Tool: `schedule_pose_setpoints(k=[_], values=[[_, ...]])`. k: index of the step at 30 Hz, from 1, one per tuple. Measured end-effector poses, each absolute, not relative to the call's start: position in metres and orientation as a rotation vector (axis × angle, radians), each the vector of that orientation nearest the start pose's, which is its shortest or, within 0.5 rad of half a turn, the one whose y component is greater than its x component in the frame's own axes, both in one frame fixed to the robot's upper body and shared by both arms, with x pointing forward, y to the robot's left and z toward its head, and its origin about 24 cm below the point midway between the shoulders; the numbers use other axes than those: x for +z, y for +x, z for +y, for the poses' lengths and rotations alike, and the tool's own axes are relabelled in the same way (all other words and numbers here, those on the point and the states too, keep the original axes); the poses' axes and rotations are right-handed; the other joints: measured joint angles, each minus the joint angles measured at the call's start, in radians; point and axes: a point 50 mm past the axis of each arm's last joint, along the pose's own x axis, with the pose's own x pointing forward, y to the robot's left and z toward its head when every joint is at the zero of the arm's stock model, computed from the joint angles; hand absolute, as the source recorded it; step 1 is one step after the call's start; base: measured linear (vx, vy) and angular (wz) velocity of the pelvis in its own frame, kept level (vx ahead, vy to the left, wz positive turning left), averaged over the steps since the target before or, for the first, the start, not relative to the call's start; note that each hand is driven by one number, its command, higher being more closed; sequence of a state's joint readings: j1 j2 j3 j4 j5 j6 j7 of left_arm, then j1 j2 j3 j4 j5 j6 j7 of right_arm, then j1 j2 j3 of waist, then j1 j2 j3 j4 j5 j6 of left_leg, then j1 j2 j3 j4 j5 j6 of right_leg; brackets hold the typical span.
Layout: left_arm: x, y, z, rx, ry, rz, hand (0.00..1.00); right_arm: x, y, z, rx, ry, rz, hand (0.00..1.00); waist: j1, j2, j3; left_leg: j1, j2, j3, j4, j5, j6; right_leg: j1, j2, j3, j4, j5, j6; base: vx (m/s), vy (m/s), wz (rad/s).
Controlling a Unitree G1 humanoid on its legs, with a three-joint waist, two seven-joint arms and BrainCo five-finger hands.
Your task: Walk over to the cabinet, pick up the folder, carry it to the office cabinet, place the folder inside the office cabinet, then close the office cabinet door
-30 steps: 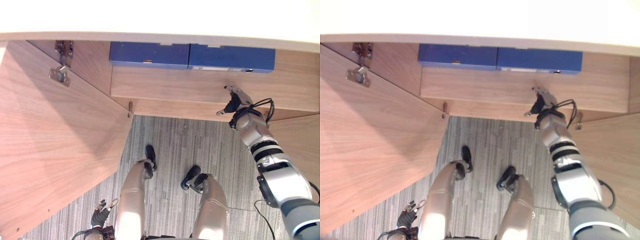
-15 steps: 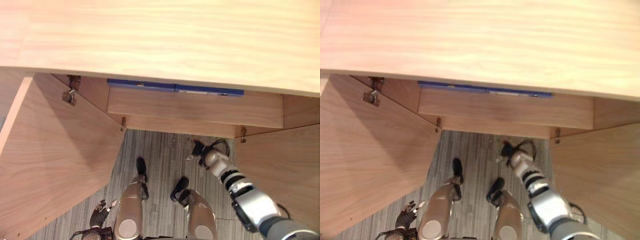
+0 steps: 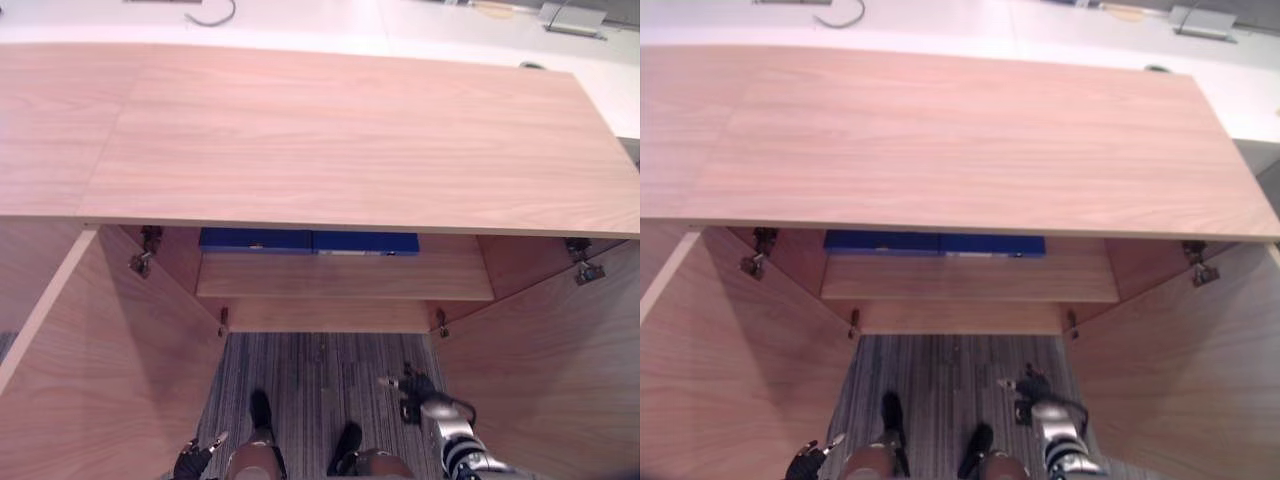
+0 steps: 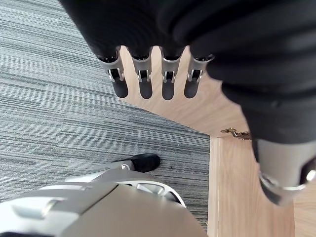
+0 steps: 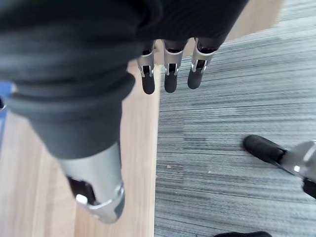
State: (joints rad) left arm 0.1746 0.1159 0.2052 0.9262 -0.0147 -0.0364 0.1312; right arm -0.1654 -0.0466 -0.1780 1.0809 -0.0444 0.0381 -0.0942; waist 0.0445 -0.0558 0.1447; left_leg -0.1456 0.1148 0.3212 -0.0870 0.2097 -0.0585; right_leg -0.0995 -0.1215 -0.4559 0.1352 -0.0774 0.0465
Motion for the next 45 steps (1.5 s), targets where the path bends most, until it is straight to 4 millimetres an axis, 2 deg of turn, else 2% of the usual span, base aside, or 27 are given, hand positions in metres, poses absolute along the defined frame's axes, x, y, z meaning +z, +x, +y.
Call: schedule_pose_setpoints(k=[4, 6, 9, 13, 17, 19, 20, 21, 22, 23, 26, 29, 31, 35, 40, 41, 43, 45], values=[[-0.155, 0.072, 0.233, 0.436, 0.076, 1.093, 0.00, -0.162, 0.118, -0.186, -0.391, 0.146, 1.136, 0.00, -0.005, 0.006, -0.044, 0.056, -0.002, 0.005, -0.001, -0.016, -0.004, 0.058, 0.007, 0.010, -0.028, 0.001, 0.002, 0.01, -0.009, -0.05], [-0.155, 0.072, 0.232, 0.434, 0.074, 1.095, 0.00, -0.166, 0.100, -0.189, -0.483, 0.215, 1.172, 0.00, -0.011, 0.015, -0.063, 0.063, -0.001, 0.006, 0.000, -0.019, -0.004, 0.064, 0.013, 0.019, -0.034, 0.003, 0.001, 0.01, -0.028, -0.13], [-0.157, 0.072, 0.228, 0.429, 0.069, 1.101, 0.00, -0.169, 0.082, -0.198, -0.614, 0.260, 1.209, 0.00, -0.029, 0.030, -0.076, 0.097, -0.001, 0.010, -0.001, -0.028, -0.003, 0.101, 0.019, 0.029, -0.057, 0.011, 0.000, -0.01, -0.017, -0.10], [-0.159, 0.067, 0.226, 0.415, 0.077, 1.126, 0.00, -0.172, 0.067, -0.199, -0.691, 0.309, 1.232, 0.00, -0.032, 0.036, -0.101, 0.132, 0.001, 0.032, -0.003, -0.042, -0.006, 0.126, 0.023, 0.057, -0.072, 0.014, -0.004, -0.01, -0.007, -0.22], [-0.161, 0.063, 0.226, 0.414, 0.077, 1.146, 0.00, -0.172, 0.065, -0.198, -0.714, 0.336, 1.221, 0.00, -0.033, 0.038, -0.102, 0.162, 0.004, 0.067, 0.006, -0.056, -0.005, 0.140, 0.028, 0.098, -0.081, 0.025, -0.004, -0.01, -0.001, -0.27], [-0.160, 0.063, 0.227, 0.415, 0.078, 1.145, 0.00, -0.172, 0.066, -0.198, -0.714, 0.335, 1.212, 0.00, -0.029, 0.036, -0.083, 0.154, 0.015, 0.075, 0.095, -0.107, -0.006, 0.158, 0.024, 0.126, -0.083, 0.029, -0.006, -0.04, -0.010, -0.31], [-0.160, 0.063, 0.227, 0.415, 0.078, 1.145, 0.00, -0.171, 0.067, -0.199, -0.715, 0.334, 1.209, 0.00, -0.028, 0.037, -0.079, 0.142, 0.020, 0.060, 0.137, -0.129, -0.004, 0.157, 0.023, 0.138, -0.083, 0.031, -0.007, -0.06, -0.033, -0.53], [-0.161, 0.061, 0.224, 0.414, 0.071, 1.151, 0.00, -0.171, 0.068, -0.202, -0.719, 0.327, 1.201, 0.00, -0.017, 0.040, -0.069, 0.116, 0.029, -0.017, 0.211, -0.177, 0.000, 0.154, 0.027, 0.167, -0.083, 0.039, -0.007, -0.05, -0.029, -0.73], [-0.163, 0.059, 0.220, 0.416, 0.055, 1.160, 0.00, -0.170, 0.068, -0.205, -0.724, 0.320, 1.192, 0.00, -0.010, 0.060, -0.060, 0.105, 0.033, -0.107, 0.249, -0.218, -0.024, 0.153, 0.038, 0.194, -0.086, 0.045, -0.007, -0.05, -0.012, -0.71], [-0.163, 0.059, 0.219, 0.415, 0.054, 1.166, 0.00, -0.170, 0.068, -0.206, -0.729, 0.317, 1.193, 0.00, -0.009, 0.063, -0.057, 0.105, 0.032, -0.111, 0.255, -0.225, -0.030, 0.152, 0.038, 0.202, -0.087, 0.046, -0.005, -0.04, 0.025, -0.47], [-0.163, 0.058, 0.220, 0.416, 0.057, 1.168, 0.00, -0.169, 0.068, -0.208, -0.752, 0.331, 1.173, 0.00, -0.023, 0.060, -0.056, 0.114, 0.005, -0.120, 0.211, -0.225, -0.025, 0.138, 0.024, 0.221, -0.103, 0.052, 0.008, -0.03, 0.101, -0.18], [-0.164, 0.057, 0.220, 0.418, 0.060, 1.171, 0.00, -0.169, 0.067, -0.207, -0.754, 0.334, 1.175, 0.00, -0.028, 0.058, -0.058, 0.134, -0.030, -0.145, 0.118, -0.188, -0.009, 0.118, 0.012, 0.229, -0.115, 0.061, 0.015, 0.03, 0.063, -0.03], [-0.164, 0.054, 0.221, 0.423, 0.064, 1.176, 0.00, -0.170, 0.066, -0.205, -0.751, 0.334, 1.179, 0.00, -0.030, 0.053, -0.065, 0.161, -0.037, -0.145, 0.063, -0.158, -0.010, 0.124, 0.012, 0.228, -0.125, 0.067, 0.014, 0.10, 0.028, 0.00], [-0.164, 0.052, 0.222, 0.419, 0.072, 1.177, 0.00, -0.170, 0.065, -0.204, -0.737, 0.320, 1.187, 0.00, -0.032, 0.053, -0.081, 0.170, -0.042, -0.154, 0.044, -0.156, -0.011, 0.131, 0.013, 0.228, -0.136, 0.072, 0.021, 0.11, 0.011, -0.01], [-0.163, 0.053, 0.224, 0.408, 0.089, 1.166, 0.00, -0.170, 0.067, -0.201, -0.714, 0.308, 1.190, 0.00, -0.032, 0.039, -0.076, 0.200, -0.045, -0.165, 0.036, -0.161, -0.011, 0.161, 0.012, 0.228, -0.143, 0.071, 0.019, 0.03, 0.013, -0.01], [-0.163, 0.054, 0.224, 0.407, 0.088, 1.163, 0.00, -0.170, 0.071, -0.200, -0.706, 0.307, 1.183, 0.00, -0.031, 0.037, -0.067, 0.200, -0.047, -0.161, 0.044, -0.169, -0.003, 0.148, 0.002, 0.235, -0.102, 0.058, 0.005, -0.04, 0.077, -0.15], [-0.162, 0.055, 0.223, 0.414, 0.080, 1.152, 0.00, -0.168, 0.080, -0.200, -0.679, 0.288, 1.158, 0.00, -0.029, 0.039, -0.039, 0.199, -0.050, -0.155, 0.092, -0.197, 0.009, 0.102, -0.025, 0.244, 0.029, 0.028, 0.004, -0.08, 0.092, -0.19], [-0.162, 0.056, 0.222, 0.439, 0.051, 1.146, 0.00, -0.164, 0.088, -0.203, -0.673, 0.276, 1.116, 0.00, -0.030, 0.054, -0.018, 0.196, -0.034, -0.151, 0.151, -0.241, 0.027, 0.029, -0.047, 0.246, 0.224, 0.025, 0.003, -0.14, 0.045, -0.10]])
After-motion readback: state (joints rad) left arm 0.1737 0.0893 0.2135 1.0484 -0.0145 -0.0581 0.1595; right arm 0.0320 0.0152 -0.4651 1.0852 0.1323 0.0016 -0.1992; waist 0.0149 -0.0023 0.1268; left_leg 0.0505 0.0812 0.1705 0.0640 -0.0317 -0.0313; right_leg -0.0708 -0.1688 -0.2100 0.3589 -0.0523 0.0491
